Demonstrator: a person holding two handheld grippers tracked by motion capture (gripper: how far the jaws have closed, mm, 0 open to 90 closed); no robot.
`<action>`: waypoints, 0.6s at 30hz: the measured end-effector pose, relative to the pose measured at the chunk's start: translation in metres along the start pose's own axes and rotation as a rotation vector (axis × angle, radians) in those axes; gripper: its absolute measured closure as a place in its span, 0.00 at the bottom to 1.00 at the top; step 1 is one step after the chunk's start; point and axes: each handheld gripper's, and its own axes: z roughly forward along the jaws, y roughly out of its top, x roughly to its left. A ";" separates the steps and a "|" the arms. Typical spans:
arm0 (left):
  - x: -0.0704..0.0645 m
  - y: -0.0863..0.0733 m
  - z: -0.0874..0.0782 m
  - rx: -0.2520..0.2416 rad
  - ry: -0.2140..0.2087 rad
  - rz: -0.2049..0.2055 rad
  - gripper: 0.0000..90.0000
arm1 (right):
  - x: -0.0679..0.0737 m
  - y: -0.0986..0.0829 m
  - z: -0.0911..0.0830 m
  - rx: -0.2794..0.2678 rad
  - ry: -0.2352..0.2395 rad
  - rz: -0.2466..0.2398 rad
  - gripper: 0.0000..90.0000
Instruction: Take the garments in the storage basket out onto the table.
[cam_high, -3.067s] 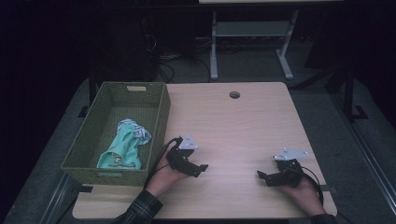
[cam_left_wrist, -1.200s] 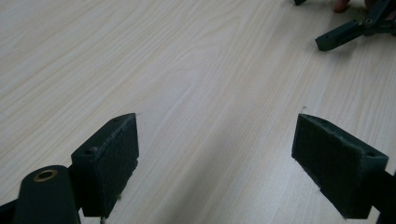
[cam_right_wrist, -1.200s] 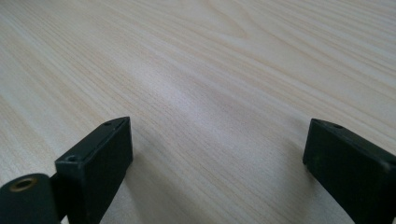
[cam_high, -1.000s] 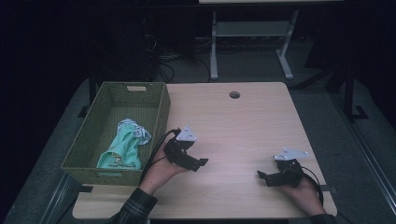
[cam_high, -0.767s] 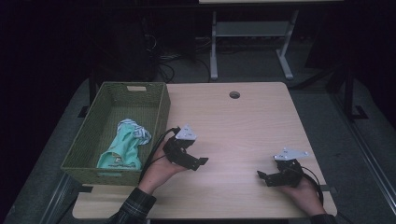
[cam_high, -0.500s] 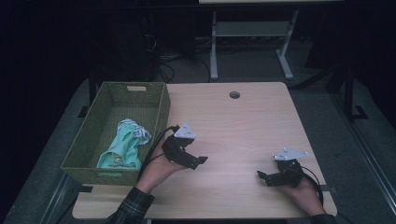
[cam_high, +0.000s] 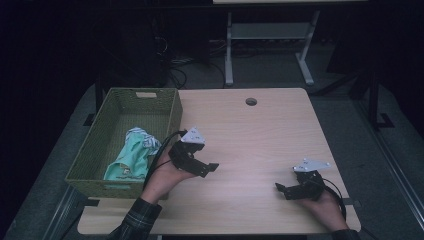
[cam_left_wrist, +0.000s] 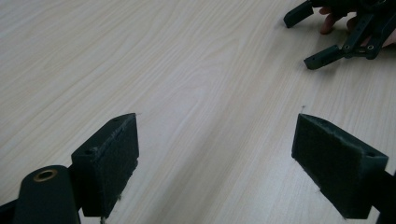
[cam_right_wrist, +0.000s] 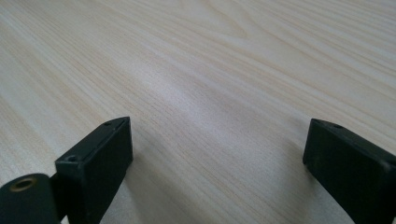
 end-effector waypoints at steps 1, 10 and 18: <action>0.001 0.000 -0.001 -0.005 0.000 -0.006 0.16 | 0.000 0.000 0.000 0.000 0.000 0.000 0.09; 0.010 0.001 -0.008 -0.001 -0.019 0.003 0.16 | 0.000 0.000 0.000 0.001 0.000 0.000 0.09; 0.016 0.002 -0.019 -0.007 -0.010 0.015 0.16 | 0.000 0.000 0.000 0.002 0.000 -0.001 0.09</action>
